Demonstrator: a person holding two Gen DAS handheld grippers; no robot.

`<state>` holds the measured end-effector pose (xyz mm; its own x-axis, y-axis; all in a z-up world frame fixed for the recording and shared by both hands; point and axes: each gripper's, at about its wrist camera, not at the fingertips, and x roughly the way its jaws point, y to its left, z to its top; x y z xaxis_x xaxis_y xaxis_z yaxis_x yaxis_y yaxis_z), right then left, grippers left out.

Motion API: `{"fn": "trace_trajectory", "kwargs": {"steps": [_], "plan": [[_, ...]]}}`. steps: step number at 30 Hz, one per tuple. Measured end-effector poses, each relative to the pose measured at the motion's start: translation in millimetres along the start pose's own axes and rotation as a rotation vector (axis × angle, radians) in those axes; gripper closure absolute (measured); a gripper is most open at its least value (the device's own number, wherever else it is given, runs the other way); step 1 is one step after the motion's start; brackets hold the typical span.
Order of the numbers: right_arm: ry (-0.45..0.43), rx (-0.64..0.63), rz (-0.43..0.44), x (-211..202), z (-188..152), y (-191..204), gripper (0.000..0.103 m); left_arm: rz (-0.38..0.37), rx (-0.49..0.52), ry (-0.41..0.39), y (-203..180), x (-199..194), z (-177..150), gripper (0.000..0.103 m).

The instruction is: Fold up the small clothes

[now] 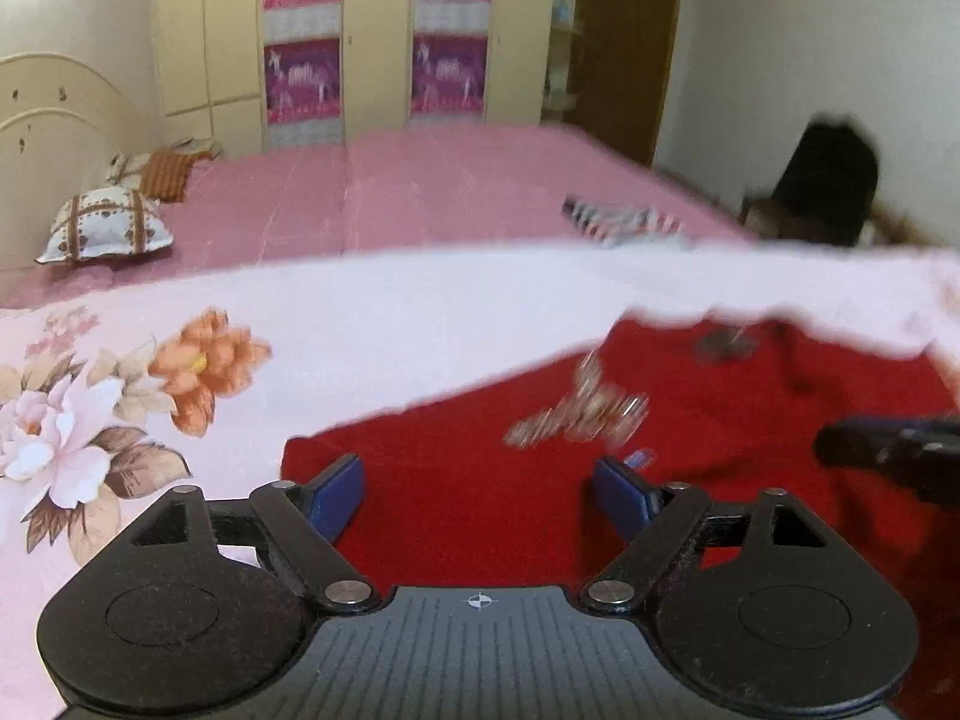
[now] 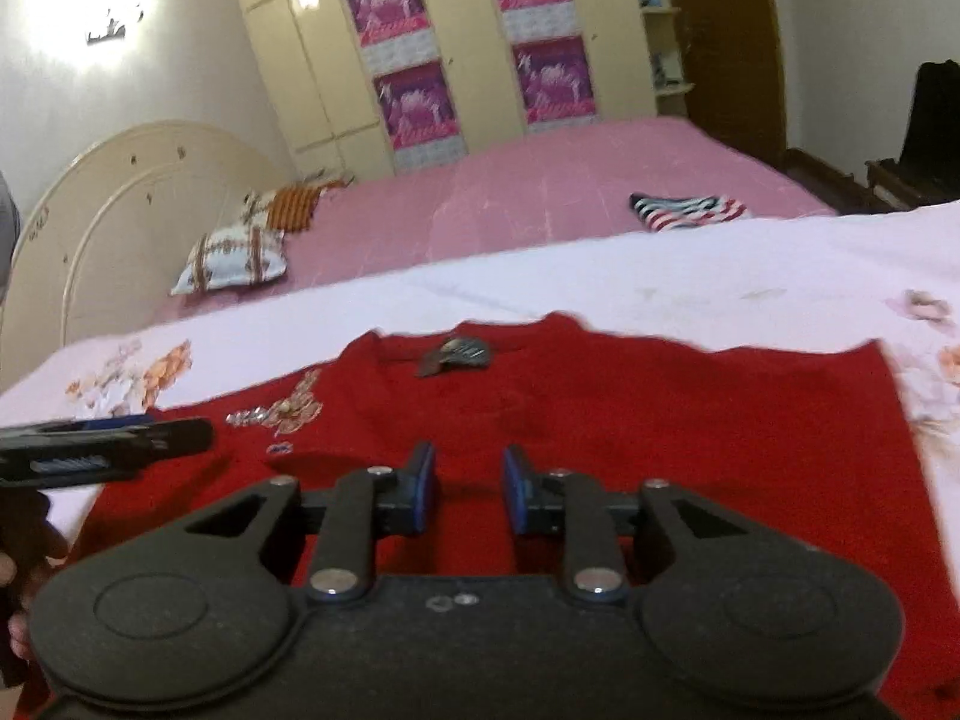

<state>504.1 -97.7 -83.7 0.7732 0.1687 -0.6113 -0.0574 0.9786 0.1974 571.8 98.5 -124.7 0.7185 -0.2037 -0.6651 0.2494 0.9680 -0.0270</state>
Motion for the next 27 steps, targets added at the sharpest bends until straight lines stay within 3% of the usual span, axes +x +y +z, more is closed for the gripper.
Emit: {"fn": "trace_trajectory", "kwargs": {"steps": [1,4,7,9,10,13,15,18,20,23,25,27], "plan": [[0.021,-0.020,-0.015,9,-2,2,0.079,-0.005,-0.002,-0.023,2,1,-4,0.013],[0.004,-0.024,0.001,11,-7,-5,0.082,-0.013,-0.027,-0.018,7,-4,-4,0.013],[-0.024,0.014,0.016,-14,-2,-19,0.079,-0.016,-0.072,-0.040,10,-32,-8,0.013],[-0.092,-0.001,-0.014,-39,-7,-32,0.076,-0.059,-0.117,-0.069,4,-46,-13,0.013],[-0.081,0.002,-0.016,-41,-10,-38,0.077,-0.076,-0.113,-0.075,-7,-46,-15,0.013],[-0.039,-0.031,-0.026,-29,-21,-30,0.077,-0.096,-0.003,-0.077,-59,-34,-14,0.013],[-0.042,-0.081,-0.049,-24,-24,-21,0.075,-0.061,0.083,-0.044,-84,-22,-19,0.013],[-0.052,-0.129,-0.100,-34,-27,-38,0.083,-0.015,0.060,-0.050,-67,-27,-27,0.013],[-0.069,-0.126,-0.227,-51,-30,-71,0.083,0.055,0.058,-0.055,-40,-36,-33,0.012],[-0.067,-0.037,-0.209,-64,-30,-113,0.083,0.021,-0.013,-0.025,-12,-37,-35,0.009],[-0.061,-0.041,-0.218,-61,-25,-108,0.082,0.052,0.024,-0.018,-24,-40,-27,0.009],[-0.096,-0.028,-0.204,-71,-22,-95,0.077,0.008,0.027,-0.068,-38,-57,-22,0.009]]}}
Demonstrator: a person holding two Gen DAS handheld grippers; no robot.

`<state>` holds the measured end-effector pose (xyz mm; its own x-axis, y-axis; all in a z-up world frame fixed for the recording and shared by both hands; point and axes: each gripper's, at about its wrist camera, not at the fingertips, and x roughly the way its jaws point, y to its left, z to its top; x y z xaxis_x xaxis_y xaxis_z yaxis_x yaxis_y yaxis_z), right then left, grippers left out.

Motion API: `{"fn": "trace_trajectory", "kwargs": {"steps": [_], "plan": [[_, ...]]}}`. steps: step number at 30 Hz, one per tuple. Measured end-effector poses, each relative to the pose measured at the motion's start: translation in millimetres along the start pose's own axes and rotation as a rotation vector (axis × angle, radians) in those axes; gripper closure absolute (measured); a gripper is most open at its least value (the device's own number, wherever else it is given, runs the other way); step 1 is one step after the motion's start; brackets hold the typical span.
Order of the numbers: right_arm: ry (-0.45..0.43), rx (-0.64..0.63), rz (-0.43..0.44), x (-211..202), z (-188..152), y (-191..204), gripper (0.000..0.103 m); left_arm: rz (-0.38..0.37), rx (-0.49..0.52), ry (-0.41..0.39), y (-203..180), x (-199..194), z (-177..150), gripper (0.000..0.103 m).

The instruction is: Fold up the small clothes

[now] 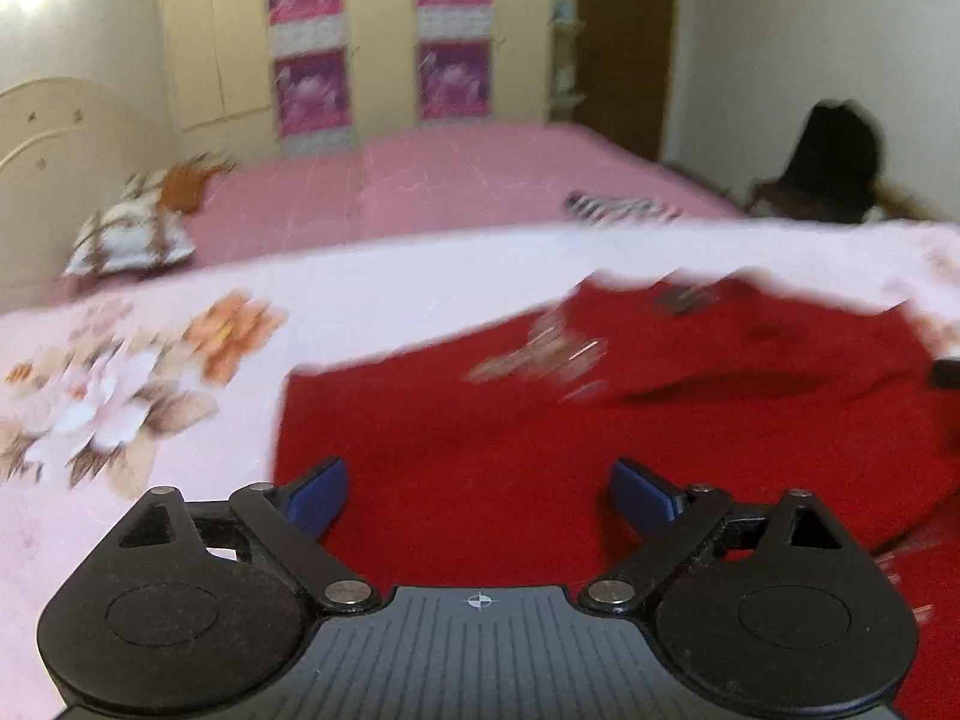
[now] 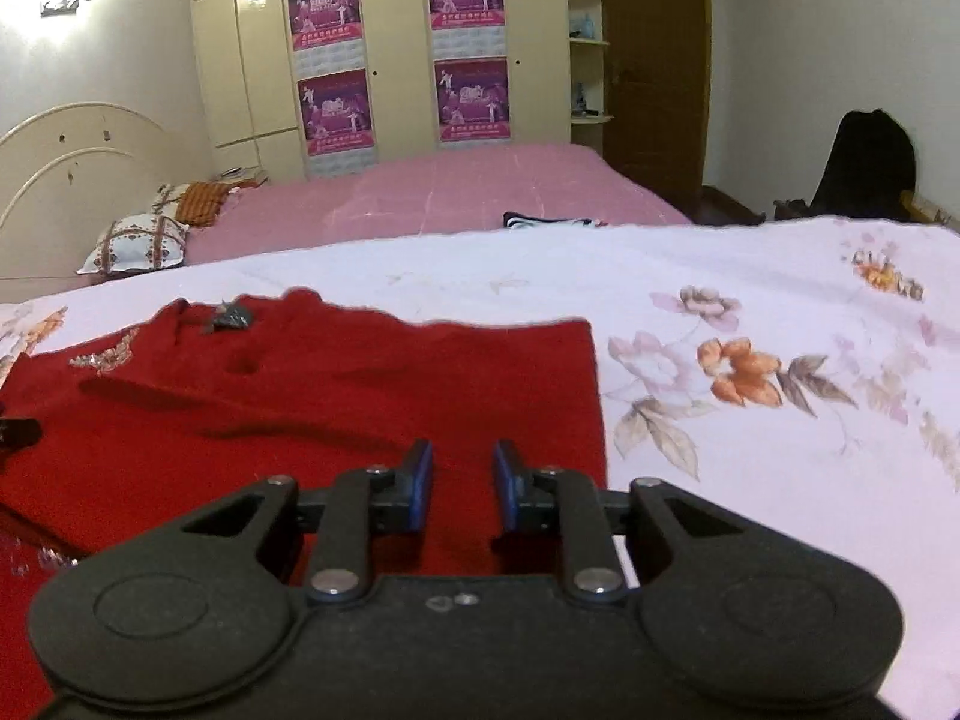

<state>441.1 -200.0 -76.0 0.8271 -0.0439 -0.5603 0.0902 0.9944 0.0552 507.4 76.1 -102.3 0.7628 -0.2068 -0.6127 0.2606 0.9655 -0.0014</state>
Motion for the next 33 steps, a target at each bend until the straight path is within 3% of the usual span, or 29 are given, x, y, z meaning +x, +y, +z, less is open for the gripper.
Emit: {"fn": "trace_trajectory", "kwargs": {"steps": [1,4,6,8,10,13,16,18,21,22,23,24,26,29,33], "plan": [[-0.019,0.010,0.029,-7,0,6,0.072,-0.015,-0.002,-0.020,-8,-7,0,0.009],[0.012,-0.006,0.149,-15,-11,34,0.073,-0.088,0.002,0.003,-48,-11,-9,0.009],[0.038,-0.071,0.201,-17,-23,59,0.075,-0.053,0.034,0.036,-68,-6,-20,0.009],[0.053,-0.153,0.172,-16,-35,70,0.077,-0.032,0.038,0.029,-67,-5,-33,0.009],[0.029,-0.183,0.132,-21,-39,56,0.077,-0.002,0.045,0.033,-54,-11,-35,0.009],[0.036,-0.115,0.043,-21,-31,14,0.077,0.052,0.001,0.035,-18,-17,-22,0.009],[0.004,-0.029,0.039,-19,-13,-6,0.076,0.122,-0.004,-0.005,10,-5,10,0.009],[-0.015,0.024,0.045,-9,0,-13,0.075,0.115,-0.010,-0.011,23,13,28,0.009],[-0.002,0.036,0.043,13,11,-18,0.075,0.122,-0.014,0.087,42,54,32,0.009],[0.040,0.022,0.036,24,12,-17,0.076,0.124,-0.028,0.132,50,66,25,0.006],[0.110,0.009,0.031,39,9,-19,0.076,0.085,-0.110,0.116,64,67,18,0.004],[0.091,-0.006,0.041,38,5,-19,0.076,0.081,-0.152,0.126,69,67,19,0.004],[0.099,-0.036,0.032,29,10,-20,0.076,0.136,-0.140,0.072,64,47,20,0.005],[0.006,-0.028,0.072,6,10,-17,0.072,0.060,-0.127,0.019,43,29,16,0.005],[0.034,-0.130,0.121,8,-8,7,0.075,0.054,0.025,0.023,-1,30,1,0.005]]}}
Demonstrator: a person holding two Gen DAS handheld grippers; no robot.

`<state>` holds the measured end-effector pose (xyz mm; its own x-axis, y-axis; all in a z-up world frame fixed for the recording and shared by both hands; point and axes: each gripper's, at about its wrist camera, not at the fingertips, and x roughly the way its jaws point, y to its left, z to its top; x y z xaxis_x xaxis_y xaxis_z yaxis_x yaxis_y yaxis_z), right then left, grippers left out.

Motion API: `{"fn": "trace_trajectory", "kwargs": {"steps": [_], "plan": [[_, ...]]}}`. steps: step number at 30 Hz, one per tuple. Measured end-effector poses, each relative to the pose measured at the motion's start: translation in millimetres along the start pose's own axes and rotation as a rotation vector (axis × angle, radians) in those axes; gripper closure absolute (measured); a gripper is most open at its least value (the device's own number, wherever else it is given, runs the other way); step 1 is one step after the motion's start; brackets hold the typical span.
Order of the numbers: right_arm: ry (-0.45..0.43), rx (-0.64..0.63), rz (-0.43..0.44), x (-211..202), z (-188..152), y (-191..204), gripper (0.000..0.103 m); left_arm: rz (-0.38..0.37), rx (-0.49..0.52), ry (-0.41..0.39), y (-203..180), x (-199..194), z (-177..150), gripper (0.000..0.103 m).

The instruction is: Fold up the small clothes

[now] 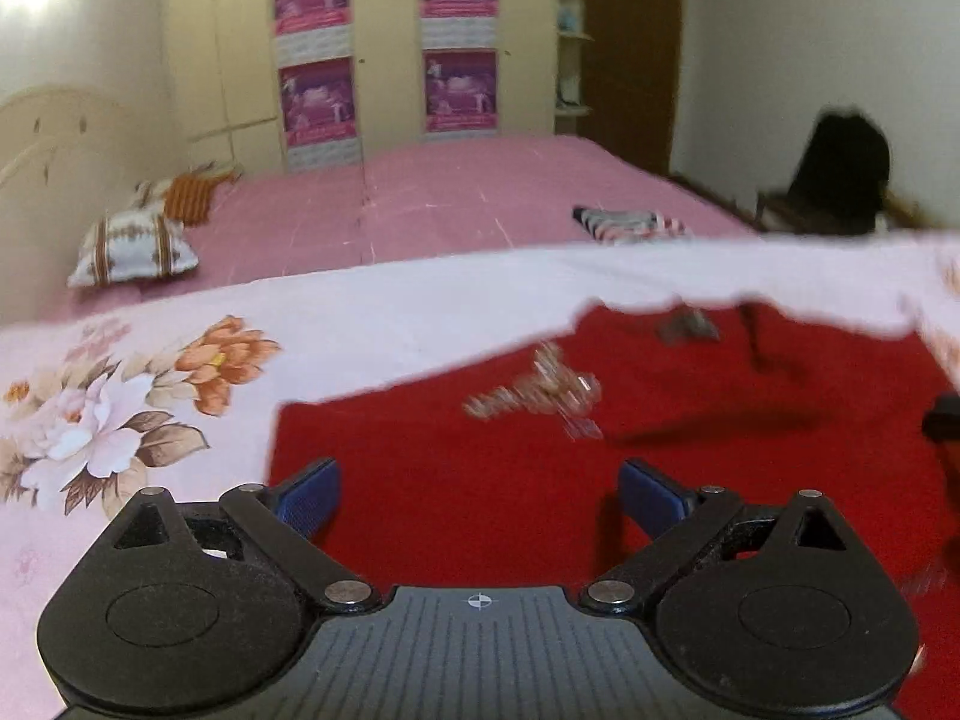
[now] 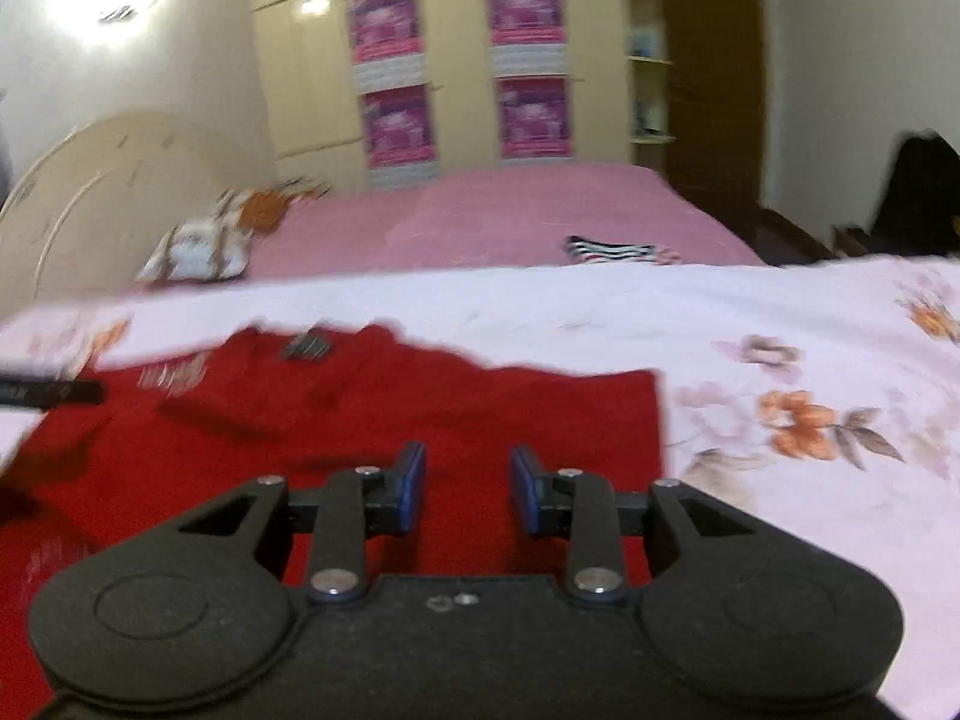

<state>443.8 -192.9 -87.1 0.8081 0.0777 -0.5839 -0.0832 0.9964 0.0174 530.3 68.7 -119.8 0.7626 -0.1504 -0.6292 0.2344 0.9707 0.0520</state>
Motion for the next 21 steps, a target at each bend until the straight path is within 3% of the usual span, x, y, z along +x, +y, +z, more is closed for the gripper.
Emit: {"fn": "trace_trajectory", "kwargs": {"steps": [4,6,9,15,21], "plan": [[-0.014,-0.093,0.056,-10,-13,20,0.075,0.007,0.084,-0.011,-34,-17,-12,0.004],[-0.011,-0.148,0.037,-12,-21,28,0.076,0.026,0.075,0.002,-39,-23,-17,0.004],[-0.004,-0.109,0.013,-18,-20,15,0.075,0.031,0.014,0.019,-29,-29,-21,0.004],[0.016,-0.053,-0.062,-25,-25,-22,0.075,0.068,0.029,0.023,-27,-35,-29,0.002],[0.012,-0.033,-0.033,-24,-32,-31,0.074,0.084,0.023,0.020,-27,-31,-30,0.000]]}}
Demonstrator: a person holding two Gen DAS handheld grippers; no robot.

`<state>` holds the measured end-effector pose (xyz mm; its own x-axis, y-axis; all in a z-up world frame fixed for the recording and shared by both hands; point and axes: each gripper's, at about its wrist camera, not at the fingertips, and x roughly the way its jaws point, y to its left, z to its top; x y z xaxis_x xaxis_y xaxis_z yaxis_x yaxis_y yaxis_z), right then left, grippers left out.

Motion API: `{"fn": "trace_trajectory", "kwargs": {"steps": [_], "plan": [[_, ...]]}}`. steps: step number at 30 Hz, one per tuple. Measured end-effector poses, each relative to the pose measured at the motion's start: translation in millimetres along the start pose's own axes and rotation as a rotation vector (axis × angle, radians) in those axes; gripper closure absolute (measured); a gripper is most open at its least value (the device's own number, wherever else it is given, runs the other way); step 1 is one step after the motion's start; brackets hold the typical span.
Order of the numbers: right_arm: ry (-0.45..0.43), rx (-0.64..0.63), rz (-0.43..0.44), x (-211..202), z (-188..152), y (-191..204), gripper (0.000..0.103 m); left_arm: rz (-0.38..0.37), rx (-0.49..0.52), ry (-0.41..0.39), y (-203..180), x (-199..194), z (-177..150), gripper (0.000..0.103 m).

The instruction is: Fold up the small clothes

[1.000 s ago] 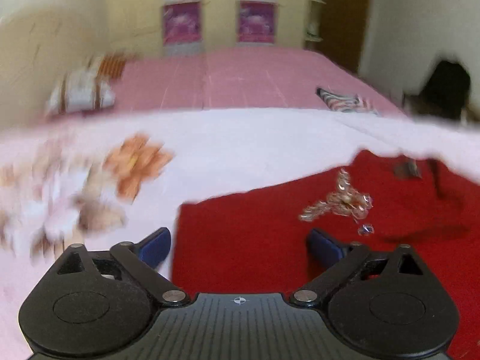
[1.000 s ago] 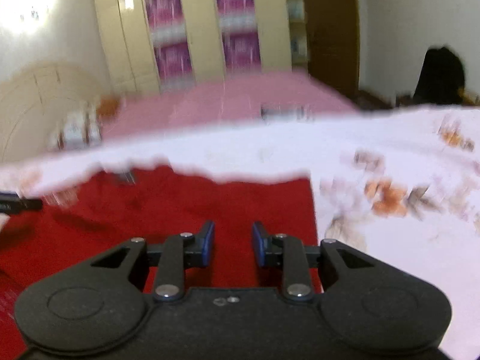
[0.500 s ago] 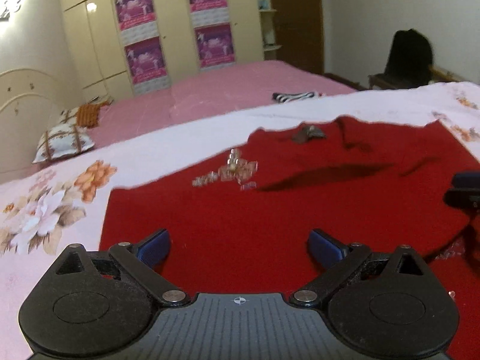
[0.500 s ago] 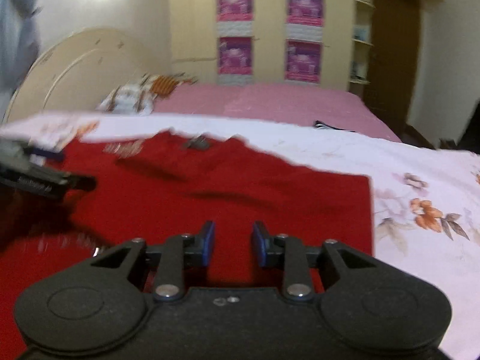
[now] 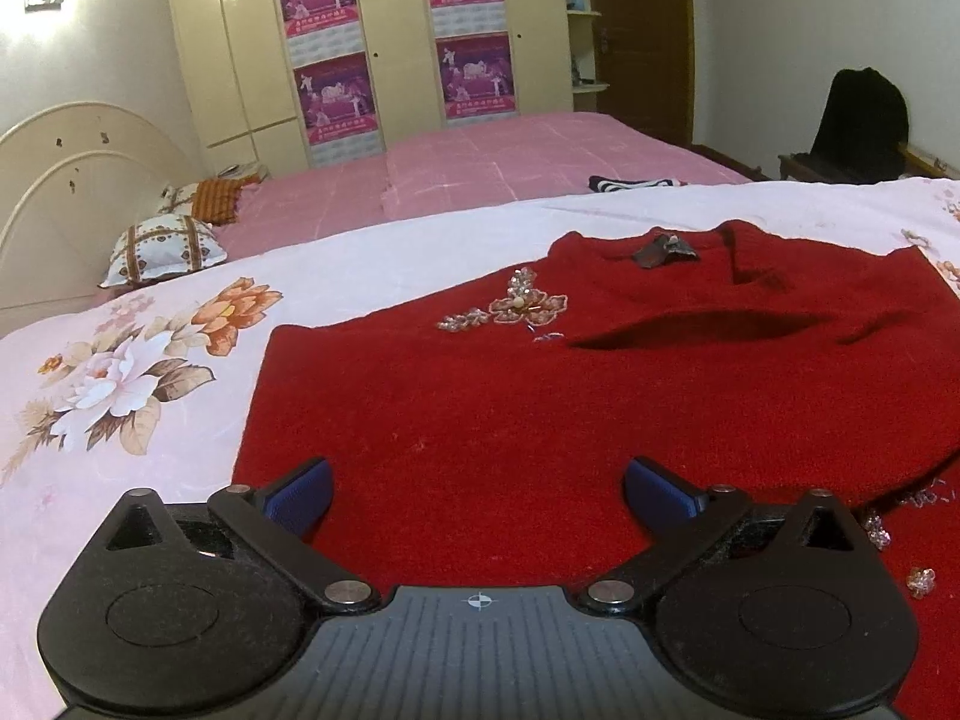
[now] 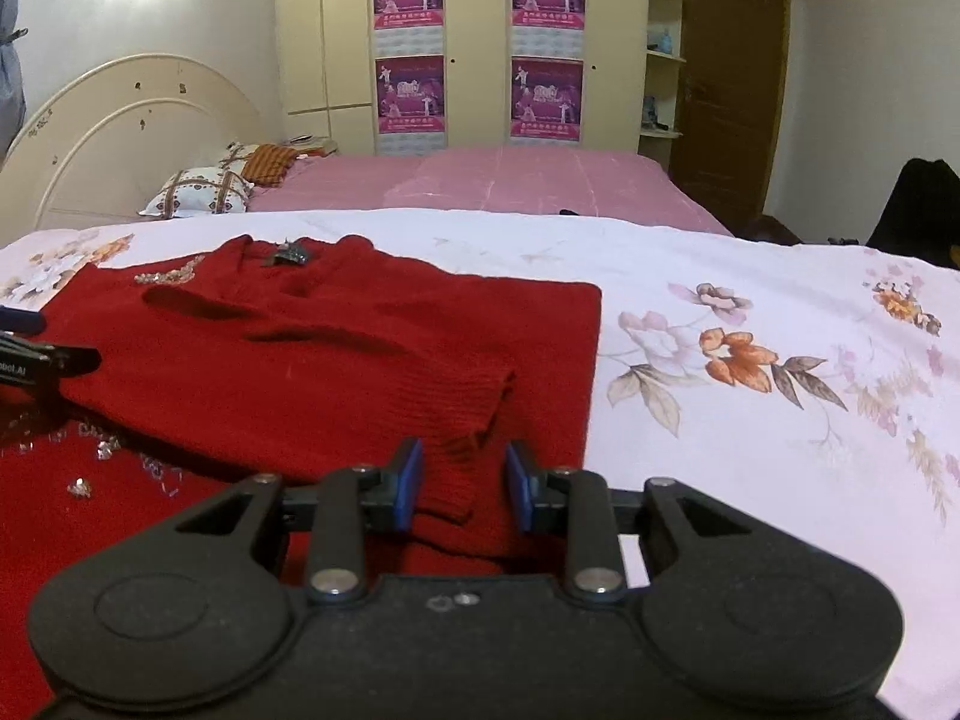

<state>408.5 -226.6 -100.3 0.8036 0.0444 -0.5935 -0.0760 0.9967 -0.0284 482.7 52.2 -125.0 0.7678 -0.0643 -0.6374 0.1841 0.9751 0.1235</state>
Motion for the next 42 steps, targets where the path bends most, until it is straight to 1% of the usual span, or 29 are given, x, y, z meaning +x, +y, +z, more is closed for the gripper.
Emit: {"fn": "trace_trajectory", "kwargs": {"steps": [7,10,12,13,14,15,16,18,19,20,21,23,24,25,26,29,32,34,37,39,42], "plan": [[-0.018,0.015,0.014,-3,-4,-5,0.074,0.005,-0.007,0.001,-1,0,-1,0.000],[-0.023,0.003,0.016,-1,-5,-4,0.072,0.001,-0.022,0.020,2,0,2,0.000],[-0.014,0.012,0.025,-2,-2,-6,0.071,0.025,-0.046,0.054,5,-10,6,0.000],[-0.001,0.032,0.035,-6,2,-9,0.070,0.032,-0.050,0.051,7,-23,4,0.000],[0.002,0.061,0.053,-13,6,-13,0.067,0.023,-0.046,0.038,11,-37,0,0.000],[-0.014,0.091,0.083,-24,7,-19,0.064,0.012,-0.035,0.040,15,-52,-6,0.000],[-0.019,0.113,0.112,-33,7,-25,0.059,0.001,-0.022,0.062,20,-68,-15,0.000],[0.013,0.187,0.194,-54,0,-40,0.058,-0.012,-0.014,0.107,32,-96,-37,0.000],[0.039,0.231,0.238,-64,-7,-49,0.058,-0.030,-0.025,0.125,41,-114,-53,0.001],[0.069,0.275,0.281,-74,-15,-56,0.058,-0.043,-0.051,0.132,50,-129,-66,0.010],[0.099,0.319,0.325,-88,-26,-64,0.058,-0.056,-0.091,0.145,60,-146,-82,0.014],[0.137,0.374,0.348,-117,-52,-74,0.058,-0.065,-0.172,0.173,78,-176,-115,0.024],[0.159,0.401,0.351,-130,-65,-77,0.057,-0.075,-0.203,0.192,83,-187,-128,0.026],[0.186,0.433,0.357,-142,-79,-79,0.056,-0.099,-0.241,0.217,89,-197,-143,0.031],[0.212,0.471,0.358,-155,-96,-80,0.056,-0.118,-0.271,0.231,94,-206,-155,0.033],[0.251,0.558,0.376,-189,-135,-74,0.058,-0.183,-0.375,0.228,106,-229,-187,0.033],[0.255,0.625,0.381,-217,-161,-59,0.058,-0.235,-0.418,0.216,111,-242,-203,0.033],[0.261,0.664,0.393,-227,-169,-47,0.058,-0.293,-0.445,0.216,113,-251,-213,0.033],[0.272,0.666,0.405,-235,-171,-23,0.059,-0.351,-0.470,0.212,109,-257,-223,0.033],[0.273,0.672,0.403,-237,-174,-11,0.059,-0.391,-0.490,0.208,107,-257,-228,0.033],[0.260,0.723,0.416,-236,-178,-3,0.062,-0.466,-0.551,0.218,108,-253,-231,0.033]]}}
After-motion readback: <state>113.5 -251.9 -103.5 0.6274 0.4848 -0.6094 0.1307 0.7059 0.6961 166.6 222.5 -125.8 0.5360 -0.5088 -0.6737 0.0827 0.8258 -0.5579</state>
